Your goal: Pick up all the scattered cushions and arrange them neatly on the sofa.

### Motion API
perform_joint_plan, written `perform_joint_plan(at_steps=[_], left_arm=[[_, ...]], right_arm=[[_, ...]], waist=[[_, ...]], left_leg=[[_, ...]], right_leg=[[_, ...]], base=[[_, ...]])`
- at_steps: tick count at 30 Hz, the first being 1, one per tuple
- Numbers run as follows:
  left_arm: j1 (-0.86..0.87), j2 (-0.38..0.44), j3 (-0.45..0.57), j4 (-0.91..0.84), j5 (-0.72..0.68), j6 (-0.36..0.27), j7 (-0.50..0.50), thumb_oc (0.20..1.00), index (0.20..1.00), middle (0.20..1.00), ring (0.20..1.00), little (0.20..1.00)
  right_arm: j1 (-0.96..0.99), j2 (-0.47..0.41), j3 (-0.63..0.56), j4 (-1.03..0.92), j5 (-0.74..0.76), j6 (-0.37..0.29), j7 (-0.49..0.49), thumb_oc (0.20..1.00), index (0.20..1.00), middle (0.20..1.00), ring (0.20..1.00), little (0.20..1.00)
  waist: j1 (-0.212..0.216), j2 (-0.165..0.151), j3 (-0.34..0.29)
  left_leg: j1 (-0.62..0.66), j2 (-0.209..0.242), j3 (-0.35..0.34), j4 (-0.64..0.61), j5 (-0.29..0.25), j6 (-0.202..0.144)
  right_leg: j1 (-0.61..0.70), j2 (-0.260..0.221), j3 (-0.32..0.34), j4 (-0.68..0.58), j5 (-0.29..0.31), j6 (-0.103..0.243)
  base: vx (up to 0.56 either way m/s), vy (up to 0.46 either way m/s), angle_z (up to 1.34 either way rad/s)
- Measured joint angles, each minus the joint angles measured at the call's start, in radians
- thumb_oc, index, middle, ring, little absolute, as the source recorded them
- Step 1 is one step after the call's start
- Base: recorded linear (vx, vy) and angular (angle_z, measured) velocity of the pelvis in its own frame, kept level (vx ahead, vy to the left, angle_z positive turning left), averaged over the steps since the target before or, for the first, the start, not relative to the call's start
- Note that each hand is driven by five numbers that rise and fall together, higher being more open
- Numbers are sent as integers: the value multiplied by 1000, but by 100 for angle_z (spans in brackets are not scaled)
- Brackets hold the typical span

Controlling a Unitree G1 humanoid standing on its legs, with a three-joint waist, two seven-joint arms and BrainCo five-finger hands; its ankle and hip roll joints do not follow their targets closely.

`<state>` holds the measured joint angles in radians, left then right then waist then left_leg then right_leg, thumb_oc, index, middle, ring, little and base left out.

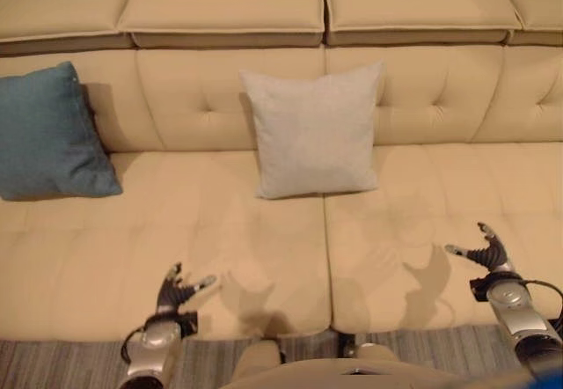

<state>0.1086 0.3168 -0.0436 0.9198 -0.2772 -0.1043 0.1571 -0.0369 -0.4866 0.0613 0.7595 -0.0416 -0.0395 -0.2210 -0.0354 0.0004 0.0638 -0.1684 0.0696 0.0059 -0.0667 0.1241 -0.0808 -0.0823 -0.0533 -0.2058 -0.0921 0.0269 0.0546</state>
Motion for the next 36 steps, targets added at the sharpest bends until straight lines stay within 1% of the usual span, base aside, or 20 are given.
perform_joint_plan(at_steps=[3,4,6,7,9,10,13,16,18,19,20,21,23,25,27,28,29,32,34,36], left_arm=[[5,-56,-39,89,36,10,-32,1000,1000,1000,1000,1000],[-10,-76,-48,152,47,11,-47,1000,1000,1000,1000,1000],[-6,-87,-59,173,75,14,-50,1000,1000,1000,1000,1000],[-8,-97,-67,172,89,14,-50,1000,1000,1000,1000,1000],[-39,-96,-75,173,105,10,-49,1000,1000,1000,1000,1000],[-66,-82,-106,190,142,8,-49,1000,1000,1000,1000,1000],[-96,-67,-150,212,191,7,-49,1000,1000,1000,1000,1000],[-133,-73,-154,243,200,9,-47,1000,1000,1000,1000,1000],[-146,-67,-153,249,223,12,-46,1000,1000,1000,1000,1000],[-153,-64,-153,252,227,14,-46,1000,1000,1000,1000,1000],[-158,-62,-153,247,232,14,-46,1000,1000,1000,1000,1000],[-159,-63,-154,246,232,14,-47,1000,1000,1000,1000,1000],[-157,-54,-152,245,233,19,-46,1000,1000,1000,1000,1000],[-127,-36,-146,250,233,34,-47,1000,1000,1000,1000,1000],[-111,-29,-161,245,232,37,-46,1000,1000,1000,1000,1000],[-114,-22,-161,245,233,37,-47,1000,1000,1000,1000,1000],[-96,-39,-168,249,232,40,-49,1000,1000,1000,1000,1000],[-104,-41,-190,250,232,40,-49,1000,1000,1000,1000,1000],[-123,-55,-203,248,230,40,-51,1000,1000,1000,1000,1000],[-135,-65,-209,247,230,41,-66,1000,1000,1000,1000,1000]], right_arm=[[-31,17,36,90,0,-13,24,1000,1000,1000,1000,1000],[-53,29,57,144,1,-20,37,1000,1000,1000,1000,1000],[-59,36,71,161,1,-22,54,1000,1000,1000,1000,1000],[-54,34,69,196,1,-27,63,1000,1000,1000,1000,1000],[-48,38,69,230,1,-25,65,1000,1000,1000,1000,1000],[-55,64,70,282,0,-18,75,1000,1000,1000,1000,1000],[-78,96,72,340,0,-16,82,1000,1000,1000,1000,1000],[-77,136,61,410,1,-3,79,1000,1000,1000,1000,1000],[-86,161,68,417,2,7,82,1000,1000,1000,1000,1000],[-84,167,68,416,5,12,83,1000,1000,1000,1000,1000],[-75,171,71,438,11,12,83,1000,1000,1000,1000,1000],[-76,170,79,453,12,13,84,1000,1000,1000,1000,1000],[-72,172,88,466,19,13,86,1000,1000,1000,1000,1000],[-75,172,85,466,24,12,86,1000,1000,1000,1000,1000],[-65,174,91,438,40,11,86,1000,1000,1000,1000,1000],[-62,180,95,438,42,12,88,1000,1000,1000,1000,1000],[-63,179,95,437,48,11,88,1000,1000,1000,1000,1000],[-63,180,109,437,48,10,87,1000,1000,1000,1000,1000],[-67,160,107,437,48,11,80,1000,1000,1000,1000,1000],[-73,145,108,446,48,11,76,1000,1000,1000,1000,1000]], waist=[[30,-2,0],[30,-25,11],[26,-37,10],[18,-3,-3],[4,11,-8],[3,6,-8],[-2,-19,-3],[-5,-43,5],[5,-32,13],[0,-32,23],[5,-14,33],[21,5,36],[49,23,40],[61,7,27],[88,-10,18],[92,-27,7],[93,-13,-2],[92,-13,-8],[84,-19,-4],[73,-19,4]], left_leg=[[-3,-16,-43,57,-25,-31],[-11,-51,-110,135,-61,-42],[2,-76,-146,212,-110,-36],[21,-76,-181,199,-152,-11],[40,-72,-178,154,-169,15],[72,-82,-159,94,-143,45],[80,-117,-117,68,-137,62],[54,-162,-55,93,-133,99],[6,-156,-2,132,-139,130],[6,-157,11,129,-138,135],[5,-136,44,125,-113,174],[10,-113,52,114,-104,178],[20,-75,71,101,-104,172],[8,-64,109,100,-91,166],[4,-59,126,100,-93,143],[-5,-64,125,102,-98,120],[-16,-41,117,99,-68,79],[-52,-16,78,123,-31,33],[-96,-18,-19,126,63,-20],[-78,-47,-122,151,17,-28]], right_leg=[[4,-10,24,1,7,-14],[16,-47,38,0,27,-35],[22,-74,55,4,42,-25],[20,-65,61,5,41,5],[17,-70,66,5,52,13],[10,-84,86,15,54,40],[-31,-126,122,39,56,69],[-99,-167,169,62,117,97],[-153,-160,136,63,188,101],[-157,-166,115,67,184,112],[-171,-151,32,190,69,76],[-187,-126,7,295,10,73],[-198,-89,-7,458,-87,78],[-151,-92,-1,510,-181,77],[-103,-87,-13,471,-229,70],[-63,-87,-13,377,-250,60],[-33,-44,-14,283,-231,11],[-49,-11,-16,269,-216,-33],[-86,-6,-19,268,-193,-67],[-84,-4,5,257,-160,-78]], base=[[-179,141,-27],[-113,172,-37],[-89,143,-35],[-128,187,-12],[-161,211,-7],[-138,160,-29],[-237,215,-48],[-300,148,-56],[-206,64,-69],[-328,99,-54],[-261,59,-40],[-178,31,-50],[-126,-69,-57],[-164,-156,-46],[-57,-116,-38],[-180,-233,-27],[-210,-202,-15],[-181,-79,0],[-211,6,0],[-162,109,-34]])
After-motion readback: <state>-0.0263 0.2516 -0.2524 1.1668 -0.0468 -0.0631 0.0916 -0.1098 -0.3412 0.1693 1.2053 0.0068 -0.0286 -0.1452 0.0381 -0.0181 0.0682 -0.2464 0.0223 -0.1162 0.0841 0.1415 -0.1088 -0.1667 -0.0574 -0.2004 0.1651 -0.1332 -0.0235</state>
